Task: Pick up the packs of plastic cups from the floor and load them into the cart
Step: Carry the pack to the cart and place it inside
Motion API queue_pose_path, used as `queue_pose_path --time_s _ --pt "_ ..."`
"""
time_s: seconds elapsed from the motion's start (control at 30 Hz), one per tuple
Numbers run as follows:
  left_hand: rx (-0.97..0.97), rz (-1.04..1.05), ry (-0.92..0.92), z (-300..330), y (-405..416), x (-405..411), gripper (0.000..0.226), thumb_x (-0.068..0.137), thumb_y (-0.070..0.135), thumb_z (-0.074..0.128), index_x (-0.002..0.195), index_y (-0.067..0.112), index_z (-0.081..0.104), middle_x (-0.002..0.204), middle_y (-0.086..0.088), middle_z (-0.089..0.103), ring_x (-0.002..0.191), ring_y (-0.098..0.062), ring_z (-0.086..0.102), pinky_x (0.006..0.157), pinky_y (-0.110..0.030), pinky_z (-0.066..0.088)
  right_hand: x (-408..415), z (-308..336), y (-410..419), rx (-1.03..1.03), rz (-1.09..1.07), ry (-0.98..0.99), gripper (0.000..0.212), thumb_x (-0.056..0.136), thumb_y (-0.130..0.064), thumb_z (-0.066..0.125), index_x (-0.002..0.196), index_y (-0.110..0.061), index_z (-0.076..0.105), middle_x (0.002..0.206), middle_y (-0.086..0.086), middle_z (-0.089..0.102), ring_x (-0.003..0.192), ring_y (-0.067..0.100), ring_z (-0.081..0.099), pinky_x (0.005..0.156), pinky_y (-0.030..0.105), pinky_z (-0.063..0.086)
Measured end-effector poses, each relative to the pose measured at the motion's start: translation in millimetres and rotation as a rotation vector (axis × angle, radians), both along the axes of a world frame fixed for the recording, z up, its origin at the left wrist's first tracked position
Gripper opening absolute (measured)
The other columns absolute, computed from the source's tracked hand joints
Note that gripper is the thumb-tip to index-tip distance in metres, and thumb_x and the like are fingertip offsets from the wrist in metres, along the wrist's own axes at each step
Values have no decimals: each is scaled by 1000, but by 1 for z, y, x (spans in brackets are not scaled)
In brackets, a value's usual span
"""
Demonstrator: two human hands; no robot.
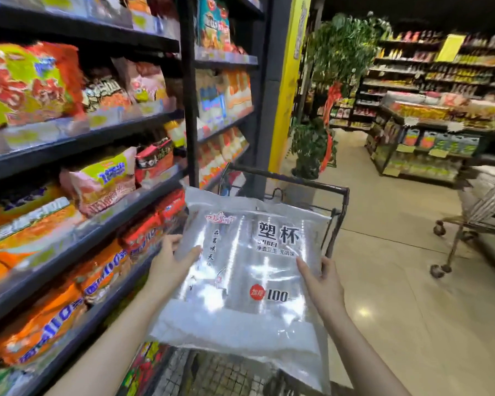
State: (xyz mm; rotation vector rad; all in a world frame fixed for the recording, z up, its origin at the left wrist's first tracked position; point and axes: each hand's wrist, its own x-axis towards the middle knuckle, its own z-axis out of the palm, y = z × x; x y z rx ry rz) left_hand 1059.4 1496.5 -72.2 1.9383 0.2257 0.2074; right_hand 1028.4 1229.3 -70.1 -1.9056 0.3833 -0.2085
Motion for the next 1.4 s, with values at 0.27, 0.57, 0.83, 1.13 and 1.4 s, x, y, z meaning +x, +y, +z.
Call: queue_pose_path --time_s 0.27,0.57,0.83,1.13,1.4 --pt "1 -160 197 -68 5 153 39 83 26 67 115 11 50 110 -7 59 105 -22 56 84 -30 38 114 -56 9 4 -68 173 65 89 -40 56 144 -15 30 142 11 45 123 28 49 100 36 39" --pt "69 -216 383 -158 -2 246 51 82 32 67 127 11 52 117 -6 58 117 -22 53 92 -27 37 193 -140 10 -43 -114 357 66 90 -40 53 144 -12 29 139 14 48 117 29 54 86 28 40" --pt "5 -201 420 -208 -11 279 87 55 64 74 121 9 58 111 -9 67 108 -24 61 98 -33 44 217 -182 8 -37 -167 412 64 91 -43 49 144 -13 30 140 14 46 121 31 50 97 37 41" --pt "114 -233 411 -198 -15 281 53 86 27 63 134 9 48 127 -11 60 119 -22 54 94 -22 36 219 -185 8 -56 -149 414 86 78 -69 46 144 -18 29 139 11 49 121 33 52 102 52 42" --pt "216 -332 432 -183 -20 285 53 92 32 54 137 8 39 138 -11 51 126 -23 49 93 -21 35 221 -173 12 -53 -175 449 80 84 -61 48 144 -11 30 140 17 47 121 36 51 105 49 39"
